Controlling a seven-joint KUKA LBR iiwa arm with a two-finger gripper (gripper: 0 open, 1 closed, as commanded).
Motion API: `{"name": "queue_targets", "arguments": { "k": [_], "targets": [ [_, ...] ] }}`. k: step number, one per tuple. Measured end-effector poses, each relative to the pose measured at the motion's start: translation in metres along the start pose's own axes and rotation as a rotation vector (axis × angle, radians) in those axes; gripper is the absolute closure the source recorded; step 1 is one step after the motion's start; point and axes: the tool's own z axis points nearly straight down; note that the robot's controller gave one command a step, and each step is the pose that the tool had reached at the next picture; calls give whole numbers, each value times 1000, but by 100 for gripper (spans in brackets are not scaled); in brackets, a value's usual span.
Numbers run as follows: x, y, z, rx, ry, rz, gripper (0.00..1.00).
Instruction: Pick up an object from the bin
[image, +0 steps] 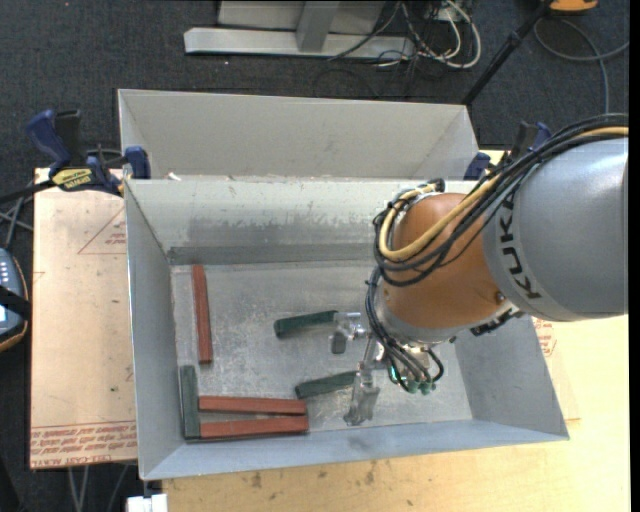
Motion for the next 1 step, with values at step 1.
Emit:
{"name": "queue_targets", "arguments": {
  "k": [1],
  "targets": [
    [-2, 0, -4, 0, -7, 2, 0]
  ]
}}
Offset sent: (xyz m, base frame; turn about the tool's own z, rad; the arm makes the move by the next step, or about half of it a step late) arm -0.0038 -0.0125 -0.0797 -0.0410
